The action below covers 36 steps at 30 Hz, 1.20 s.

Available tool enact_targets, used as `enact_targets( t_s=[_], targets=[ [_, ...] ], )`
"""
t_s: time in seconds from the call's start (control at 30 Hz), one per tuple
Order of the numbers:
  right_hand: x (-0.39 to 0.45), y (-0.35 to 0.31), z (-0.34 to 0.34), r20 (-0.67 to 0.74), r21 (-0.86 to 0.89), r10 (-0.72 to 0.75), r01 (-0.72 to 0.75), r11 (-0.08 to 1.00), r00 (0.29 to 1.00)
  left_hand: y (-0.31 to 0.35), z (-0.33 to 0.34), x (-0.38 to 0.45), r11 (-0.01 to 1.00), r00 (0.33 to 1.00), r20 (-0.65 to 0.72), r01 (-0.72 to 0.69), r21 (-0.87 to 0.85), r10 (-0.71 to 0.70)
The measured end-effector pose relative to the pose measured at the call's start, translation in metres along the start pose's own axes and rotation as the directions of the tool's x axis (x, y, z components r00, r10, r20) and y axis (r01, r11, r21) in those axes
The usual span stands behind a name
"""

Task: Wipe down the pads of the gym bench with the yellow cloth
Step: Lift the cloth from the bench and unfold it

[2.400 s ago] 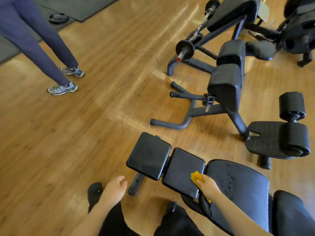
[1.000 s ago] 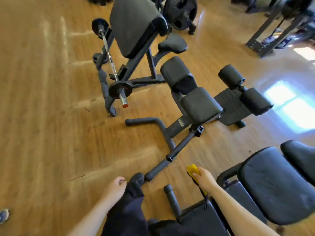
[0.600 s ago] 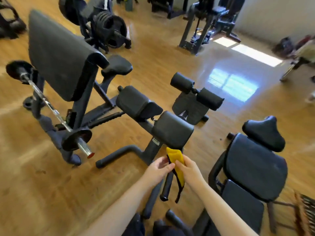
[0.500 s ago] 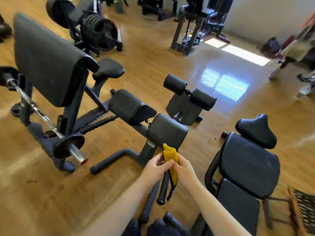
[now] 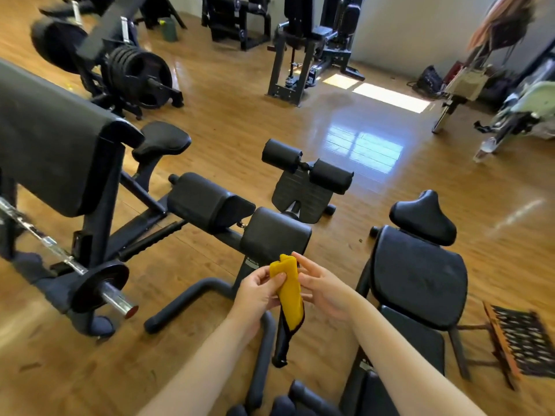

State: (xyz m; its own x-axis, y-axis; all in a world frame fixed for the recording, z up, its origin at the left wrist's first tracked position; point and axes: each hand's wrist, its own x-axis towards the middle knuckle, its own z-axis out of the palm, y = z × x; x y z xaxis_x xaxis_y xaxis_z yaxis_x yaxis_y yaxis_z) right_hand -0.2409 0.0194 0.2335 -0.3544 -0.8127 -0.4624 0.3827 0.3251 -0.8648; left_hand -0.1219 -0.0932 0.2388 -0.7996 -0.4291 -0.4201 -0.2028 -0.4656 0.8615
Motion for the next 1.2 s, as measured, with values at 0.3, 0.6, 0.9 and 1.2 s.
enact_targets(
  t_s=[0.3, 0.6, 0.9, 1.2],
  targets=[
    [-0.006, 0.000, 0.002, -0.082, 0.019, -0.008, 0.010, 1.000, 0.997, 0.001, -0.015, -0.011, 0.998, 0.996, 0.088, -0.039, 0.048, 0.034],
    [-0.013, -0.004, 0.008, -0.359, -0.267, -0.194, 0.099, 0.959, 0.913, 0.002, -0.033, -0.008, 0.901, 0.970, -0.071, -0.188, 0.391, 0.233],
    [-0.004, -0.004, 0.024, -0.489, -0.091, -0.117, 0.083, 0.992, 0.864, 0.008, -0.024, -0.017, 0.984, 0.991, 0.081, -0.116, 0.133, 0.106],
    [-0.028, -0.012, 0.054, -0.089, -0.253, -0.319, 0.288, 0.924, 0.944, 0.033, -0.010, -0.022, 0.989, 0.992, -0.052, -0.120, -0.087, 0.115]
  ],
)
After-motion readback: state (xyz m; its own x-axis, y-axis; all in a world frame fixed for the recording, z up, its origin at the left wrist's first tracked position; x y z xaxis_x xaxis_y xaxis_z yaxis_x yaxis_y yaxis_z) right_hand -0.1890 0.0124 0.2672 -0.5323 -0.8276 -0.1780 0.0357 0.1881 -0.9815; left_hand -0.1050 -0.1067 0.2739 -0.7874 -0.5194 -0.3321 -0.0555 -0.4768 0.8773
